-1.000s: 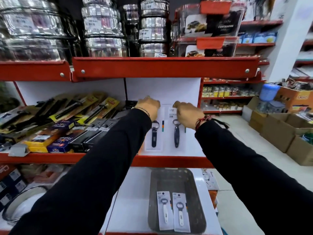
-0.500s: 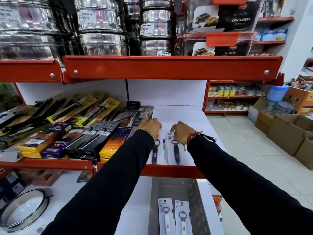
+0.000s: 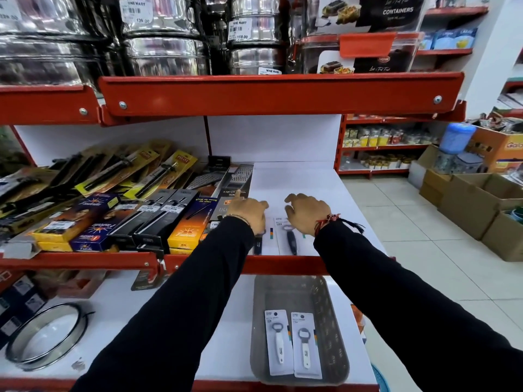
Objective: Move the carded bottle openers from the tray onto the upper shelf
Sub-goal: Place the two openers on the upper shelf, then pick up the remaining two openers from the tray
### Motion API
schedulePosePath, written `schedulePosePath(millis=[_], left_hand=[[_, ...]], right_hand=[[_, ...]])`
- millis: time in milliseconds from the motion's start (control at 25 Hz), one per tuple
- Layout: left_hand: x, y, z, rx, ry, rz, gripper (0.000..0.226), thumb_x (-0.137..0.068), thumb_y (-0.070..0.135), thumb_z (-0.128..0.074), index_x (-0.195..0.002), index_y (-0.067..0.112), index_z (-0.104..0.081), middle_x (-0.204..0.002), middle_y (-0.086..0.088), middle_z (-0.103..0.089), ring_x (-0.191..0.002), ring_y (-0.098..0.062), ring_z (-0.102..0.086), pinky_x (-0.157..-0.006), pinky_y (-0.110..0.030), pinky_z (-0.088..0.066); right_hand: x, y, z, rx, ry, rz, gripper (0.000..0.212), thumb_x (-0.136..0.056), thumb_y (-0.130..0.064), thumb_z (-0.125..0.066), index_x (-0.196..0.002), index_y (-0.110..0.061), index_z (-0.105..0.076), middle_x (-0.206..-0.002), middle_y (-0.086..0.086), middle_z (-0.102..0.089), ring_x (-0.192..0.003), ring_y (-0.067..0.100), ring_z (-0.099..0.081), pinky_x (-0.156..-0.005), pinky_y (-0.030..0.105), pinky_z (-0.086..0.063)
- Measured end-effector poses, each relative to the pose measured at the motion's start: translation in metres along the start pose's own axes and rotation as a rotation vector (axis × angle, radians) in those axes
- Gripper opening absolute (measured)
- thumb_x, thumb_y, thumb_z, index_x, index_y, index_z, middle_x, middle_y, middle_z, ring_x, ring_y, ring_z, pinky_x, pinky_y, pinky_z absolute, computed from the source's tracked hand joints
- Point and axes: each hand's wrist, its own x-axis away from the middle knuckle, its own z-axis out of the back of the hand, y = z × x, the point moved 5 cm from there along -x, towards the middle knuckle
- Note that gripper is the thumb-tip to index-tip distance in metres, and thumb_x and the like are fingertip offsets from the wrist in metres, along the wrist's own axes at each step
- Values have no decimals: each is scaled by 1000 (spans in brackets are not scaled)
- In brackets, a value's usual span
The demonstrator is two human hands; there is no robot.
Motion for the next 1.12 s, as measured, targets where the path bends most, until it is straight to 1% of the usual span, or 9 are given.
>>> schedulePosePath(millis=[80, 120, 280, 440, 560, 680, 840, 960, 1120], left_hand=[[17, 0, 16, 73, 173, -24, 42, -99, 24, -40, -140, 24, -50, -133, -7, -64, -120, -27, -63, -106, -40, -45], [29, 1, 22, 102, 253, -40, 41, -99, 24, -39, -138, 25, -52, -130, -7, -66, -114, -28, -66, -97, -38, -52], [79, 15, 35, 200, 346, -132, 36, -100, 32, -41, -132, 27, -57, -123, -2, -68, -112, -27, -66, -91, -41, -56], [132, 27, 29, 226, 322, -182, 29, -98, 39, -43, -115, 26, -63, -108, 0, -69, -102, -24, -66, -79, -35, -53], [154, 43, 1, 247, 213, -223, 28, -97, 43, -43, -107, 26, -62, -104, 3, -69, -98, -21, -65, -80, -36, -55], [155, 57, -48, 301, 51, -212, 27, -97, 40, -43, -112, 26, -61, -110, 3, -67, -102, -20, -63, -83, -36, -55], [133, 66, -133, 347, -181, -139, 31, -99, 24, -42, -124, 21, -59, -128, -2, -63, -115, -25, -61, -94, -39, -54], [109, 68, -191, 313, -355, -84, 35, -99, 20, -44, -130, 14, -60, -135, -6, -60, -122, -28, -58, -100, -40, -51], [68, 71, -248, 181, -468, -52, 41, -97, 30, -55, -130, 6, -60, -135, -13, -58, -125, -33, -55, -103, -42, -50]], right_hand=[[18, -4, 15, 0, 106, 17, 43, -101, -32, -31, -136, -18, -53, -133, 10, -60, -118, 33, -58, -94, 42, -45], [30, -7, 22, -4, 147, 19, 42, -101, -32, -32, -133, -17, -55, -130, 10, -61, -117, 33, -58, -93, 42, -46], [83, -17, 44, -54, 273, 15, 35, -99, -29, -36, -119, -15, -61, -117, 10, -63, -108, 33, -59, -86, 42, -48], [144, -18, 40, -157, 219, 37, 30, -98, -29, -37, -114, -17, -60, -110, 8, -61, -102, 30, -58, -82, 45, -52], [179, -10, 5, -180, 96, 47, 26, -97, -30, -40, -108, -18, -59, -103, 6, -60, -97, 30, -60, -77, 42, -52], [189, 7, -52, -152, -106, -24, 27, -96, -27, -42, -110, -12, -60, -110, 10, -61, -101, 33, -62, -74, 37, -48], [177, 37, -128, -50, -352, -118, 30, -92, -22, -45, -113, -17, -67, -119, 8, -66, -109, 32, -64, -93, 39, -44], [157, 53, -177, 37, -414, -102, 32, -90, -23, -48, -116, -23, -66, -120, 5, -69, -112, 28, -63, -101, 41, -36], [125, 75, -230, 130, -427, -82, 37, -88, -20, -53, -122, -19, -66, -128, 8, -66, -120, 31, -59, -103, 38, -37]])
